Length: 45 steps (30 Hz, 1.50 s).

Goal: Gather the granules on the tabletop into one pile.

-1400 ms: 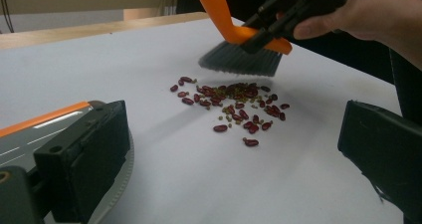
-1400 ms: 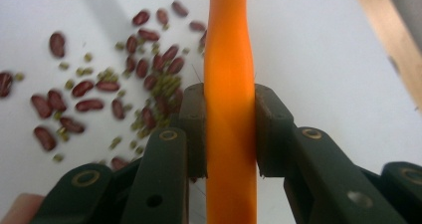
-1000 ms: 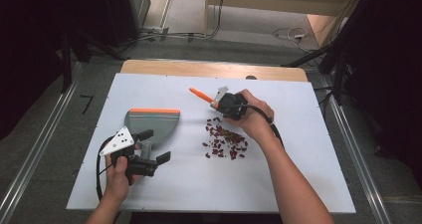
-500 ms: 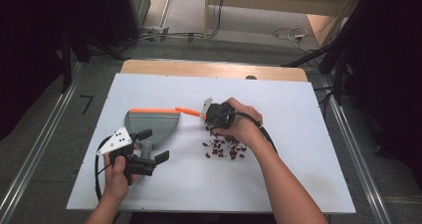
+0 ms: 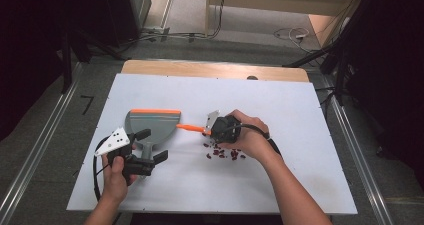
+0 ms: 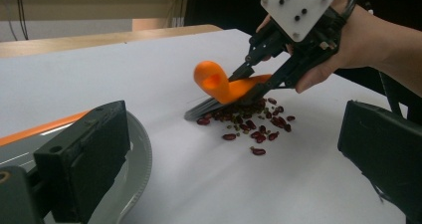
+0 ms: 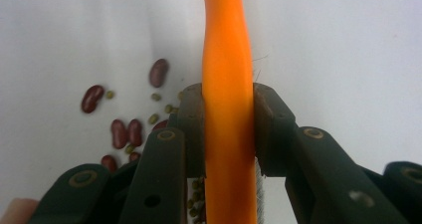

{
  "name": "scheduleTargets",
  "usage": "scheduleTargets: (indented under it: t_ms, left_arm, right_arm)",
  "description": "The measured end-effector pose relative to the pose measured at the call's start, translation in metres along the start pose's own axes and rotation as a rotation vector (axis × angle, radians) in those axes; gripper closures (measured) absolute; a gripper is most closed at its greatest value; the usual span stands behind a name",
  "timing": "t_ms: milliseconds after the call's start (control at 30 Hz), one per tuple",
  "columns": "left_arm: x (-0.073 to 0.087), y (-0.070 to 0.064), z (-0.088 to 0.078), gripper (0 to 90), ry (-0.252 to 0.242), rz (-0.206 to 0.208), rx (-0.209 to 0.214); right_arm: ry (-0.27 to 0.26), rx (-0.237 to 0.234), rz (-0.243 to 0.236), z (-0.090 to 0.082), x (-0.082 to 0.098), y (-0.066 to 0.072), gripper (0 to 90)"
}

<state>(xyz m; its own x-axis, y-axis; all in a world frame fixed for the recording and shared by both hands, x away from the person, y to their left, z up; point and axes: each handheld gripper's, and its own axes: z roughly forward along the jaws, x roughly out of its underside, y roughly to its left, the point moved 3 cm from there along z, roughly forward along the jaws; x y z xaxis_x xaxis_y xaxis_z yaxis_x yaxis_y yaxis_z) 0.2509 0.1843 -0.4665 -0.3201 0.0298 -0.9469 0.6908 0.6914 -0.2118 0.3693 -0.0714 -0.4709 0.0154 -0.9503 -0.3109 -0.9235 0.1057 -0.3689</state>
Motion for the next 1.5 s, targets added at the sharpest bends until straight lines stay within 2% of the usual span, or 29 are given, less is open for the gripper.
scheduleTargets:
  t_ms: [267,400,467,500,600,633,667,700,767,800,900,933,967,1067,1167,1200,1300,1400,1500]
  left_arm:
    - [0.000,0.001,0.000,0.5,0.003,-0.001,-0.002]
    - [0.000,0.001,0.000,0.5,0.003,0.002,-0.004]
    - [0.000,0.001,0.000,0.5,0.003,0.001,-0.007]
    - [0.000,0.001,-0.001,0.5,0.003,0.002,-0.008]
    - [0.000,0.001,-0.001,0.5,0.002,0.004,-0.012]
    - [0.000,0.001,-0.001,0.5,0.001,0.003,-0.013]
    - [0.000,0.001,-0.001,0.5,0.002,0.003,-0.014]
    - [0.000,0.002,-0.001,0.5,0.002,0.002,-0.015]
    - [0.000,0.002,-0.001,0.5,0.000,0.001,-0.017]
    - [-0.001,0.002,-0.002,0.5,-0.003,-0.002,-0.015]
    - [-0.001,0.002,-0.002,0.5,-0.003,0.003,-0.017]
    - [-0.001,0.002,-0.002,0.5,-0.005,0.001,-0.016]
    - [-0.001,0.002,-0.002,0.5,-0.004,0.000,-0.018]
    - [-0.001,0.002,-0.002,0.5,-0.004,0.001,-0.018]
    - [-0.001,0.003,-0.002,0.5,-0.004,0.000,-0.019]
    - [-0.001,0.003,-0.002,0.5,-0.002,0.001,-0.018]
    - [0.000,0.002,-0.001,0.5,0.001,0.003,-0.015]
    - [0.000,0.001,0.000,0.5,0.005,0.006,-0.012]
    - [0.000,0.000,0.001,0.5,0.007,0.006,-0.011]
  right_arm:
    - [-0.012,-0.024,-0.028,-0.007,0.004,0.009,68.3]
    - [-0.022,0.013,-0.039,-0.011,0.003,0.008,68.6]
    - [-0.034,0.035,-0.026,-0.015,0.002,0.004,69.1]
    - [-0.051,0.043,0.003,-0.023,0.002,0.002,69.1]
    - [-0.068,0.073,0.020,-0.032,0.000,-0.003,69.2]
    - [-0.091,0.106,0.035,-0.041,-0.002,-0.009,69.2]
    - [-0.091,0.106,0.035,-0.041,-0.002,-0.009,69.2]
    - [-0.123,0.087,0.086,-0.050,-0.004,-0.012,69.2]
    - [-0.149,0.045,0.146,-0.055,-0.006,-0.013,69.2]
    - [-0.149,0.045,0.146,-0.055,-0.006,-0.013,69.2]
    - [-0.146,-0.014,0.253,-0.059,-0.010,-0.008,69.2]
    - [-0.147,-0.069,0.325,-0.058,-0.013,-0.005,69.2]
    - [-0.147,-0.069,0.325,-0.058,-0.013,-0.005,69.2]
    - [-0.131,-0.128,0.414,-0.054,-0.017,-0.003,69.2]
    - [-0.133,-0.211,0.484,-0.049,-0.019,-0.003,69.2]
    - [-0.131,-0.236,0.493,-0.048,-0.020,-0.002,69.2]
    - [-0.109,-0.263,0.534,-0.041,-0.024,0.000,69.2]
    - [-0.127,-0.322,0.590,-0.035,-0.025,0.001,69.2]
    - [-0.153,-0.345,0.640,-0.030,-0.027,0.002,69.2]
